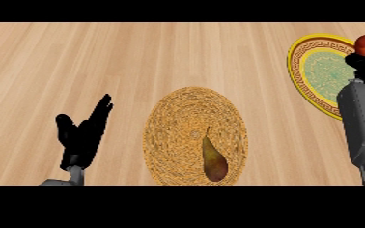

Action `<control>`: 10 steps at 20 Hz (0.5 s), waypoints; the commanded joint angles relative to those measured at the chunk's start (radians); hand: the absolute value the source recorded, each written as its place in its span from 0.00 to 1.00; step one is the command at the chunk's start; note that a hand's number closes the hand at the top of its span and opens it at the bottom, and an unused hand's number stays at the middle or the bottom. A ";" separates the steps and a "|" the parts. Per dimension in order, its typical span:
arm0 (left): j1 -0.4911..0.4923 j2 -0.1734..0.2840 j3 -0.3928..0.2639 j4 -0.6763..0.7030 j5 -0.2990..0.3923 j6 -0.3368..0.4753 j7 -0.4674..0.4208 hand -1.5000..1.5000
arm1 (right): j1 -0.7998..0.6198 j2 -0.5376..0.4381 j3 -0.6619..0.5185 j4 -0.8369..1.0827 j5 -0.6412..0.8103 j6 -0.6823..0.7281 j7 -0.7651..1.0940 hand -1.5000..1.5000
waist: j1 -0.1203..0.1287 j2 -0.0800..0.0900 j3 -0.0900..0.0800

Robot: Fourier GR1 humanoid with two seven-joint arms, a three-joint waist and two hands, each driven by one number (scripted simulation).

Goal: Pick the tomato from the placemat and place it in the plate

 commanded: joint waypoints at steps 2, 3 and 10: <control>-0.005 -0.025 0.000 0.036 0.007 0.003 0.011 0.50 | -0.012 -0.022 -0.132 0.082 -0.161 -0.014 0.073 1.00 | -0.008 0.002 -0.005; -0.001 -0.042 -0.030 -0.002 -0.016 0.031 0.038 0.50 | -0.009 -0.018 -0.141 0.124 -0.211 0.006 0.049 1.00 | -0.002 0.002 -0.003; 0.006 -0.022 -0.025 -0.022 -0.018 0.006 0.041 0.50 | -0.038 -0.091 -0.175 0.271 -0.561 0.054 -0.308 0.00 | 0.014 0.007 0.000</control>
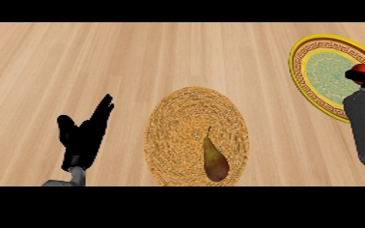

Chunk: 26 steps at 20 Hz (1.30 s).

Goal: Pick the tomato from the placemat and place it in the plate

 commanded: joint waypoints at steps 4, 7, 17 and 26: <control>0.018 -0.028 -0.023 0.039 -0.004 -0.014 -0.010 0.50 | 0.009 -0.017 -0.033 -0.021 -0.320 -0.021 -0.380 0.00 | -0.001 0.006 -0.002; 0.015 -0.003 0.003 0.024 0.003 -0.020 0.000 0.50 | 0.056 0.032 -0.040 -0.105 -0.414 -0.151 -0.506 0.00 | -0.005 0.004 -0.002; 0.027 -0.044 -0.014 0.017 -0.029 0.014 0.022 0.50 | 0.230 0.175 -0.023 -0.454 -0.836 -0.107 -0.793 0.00 | -0.029 -0.010 -0.008; 0.051 -0.018 0.017 0.004 -0.018 -0.033 0.016 0.50 | 0.568 0.333 0.112 -0.874 -0.982 0.088 -0.857 0.00 | -0.040 -0.013 -0.011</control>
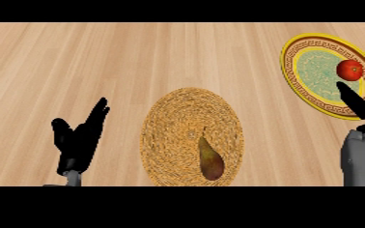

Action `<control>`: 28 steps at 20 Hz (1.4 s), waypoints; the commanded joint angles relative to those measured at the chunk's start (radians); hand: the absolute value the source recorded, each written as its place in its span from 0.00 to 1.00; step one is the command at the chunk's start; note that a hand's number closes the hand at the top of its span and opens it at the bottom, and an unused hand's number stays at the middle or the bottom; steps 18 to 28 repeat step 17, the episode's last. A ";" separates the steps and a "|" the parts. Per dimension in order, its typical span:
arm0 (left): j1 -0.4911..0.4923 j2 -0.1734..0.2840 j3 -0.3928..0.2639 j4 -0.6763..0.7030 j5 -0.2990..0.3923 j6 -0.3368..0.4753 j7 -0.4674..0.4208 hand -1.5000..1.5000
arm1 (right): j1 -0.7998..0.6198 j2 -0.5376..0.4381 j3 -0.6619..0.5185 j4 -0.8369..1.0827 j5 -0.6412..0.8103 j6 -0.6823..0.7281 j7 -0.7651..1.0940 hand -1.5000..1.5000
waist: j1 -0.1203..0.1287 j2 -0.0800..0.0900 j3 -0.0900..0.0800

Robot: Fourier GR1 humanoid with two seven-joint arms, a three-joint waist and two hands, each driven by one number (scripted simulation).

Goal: Pick the tomato from the placemat and place it in the plate

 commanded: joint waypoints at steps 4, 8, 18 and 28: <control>-0.001 0.007 0.037 0.074 0.026 -0.050 -0.010 0.50 | 0.247 0.128 0.155 -0.290 0.097 0.069 0.125 0.00 | -0.005 0.005 -0.007; 0.015 -0.027 0.011 0.049 -0.005 -0.034 -0.014 0.50 | 0.276 0.157 0.262 -0.299 0.219 -0.006 0.215 0.00 | 0.007 0.008 -0.006; 0.032 -0.065 -0.001 0.041 -0.040 -0.040 -0.027 0.50 | 0.446 0.159 0.428 -0.457 0.330 -0.054 0.402 0.00 | 0.007 0.008 -0.006; 0.032 -0.065 -0.001 0.041 -0.040 -0.040 -0.027 0.50 | 0.446 0.159 0.428 -0.457 0.330 -0.054 0.402 0.00 | 0.007 0.008 -0.006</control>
